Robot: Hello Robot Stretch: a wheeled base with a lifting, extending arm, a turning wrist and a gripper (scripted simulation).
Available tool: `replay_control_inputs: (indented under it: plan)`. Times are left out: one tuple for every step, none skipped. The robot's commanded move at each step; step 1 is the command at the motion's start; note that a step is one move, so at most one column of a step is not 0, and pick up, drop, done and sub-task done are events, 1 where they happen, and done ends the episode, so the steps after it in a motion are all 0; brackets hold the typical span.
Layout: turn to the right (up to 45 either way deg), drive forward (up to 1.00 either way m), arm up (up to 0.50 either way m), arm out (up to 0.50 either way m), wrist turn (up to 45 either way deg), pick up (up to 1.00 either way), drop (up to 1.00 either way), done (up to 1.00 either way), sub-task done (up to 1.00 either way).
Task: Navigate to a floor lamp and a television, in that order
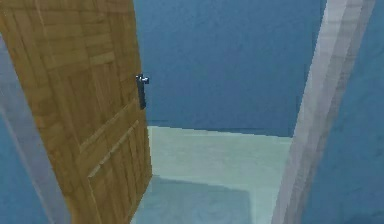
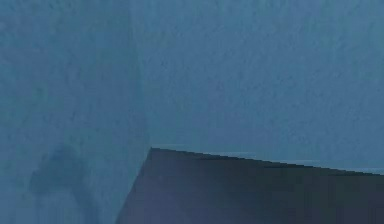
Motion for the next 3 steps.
replay_control_inputs:
  plan:
    - [0.0,0.25,0.0,0.0,0.0,0.0,0.0,0.0,0.0]
    - [6.0,0.0,0.0,0.0,0.0,0.0,0.0,0.0,0.0]
    - [0.0,0.45,0.0,0.0,0.0,0.0,0.0,0.0,0.0]
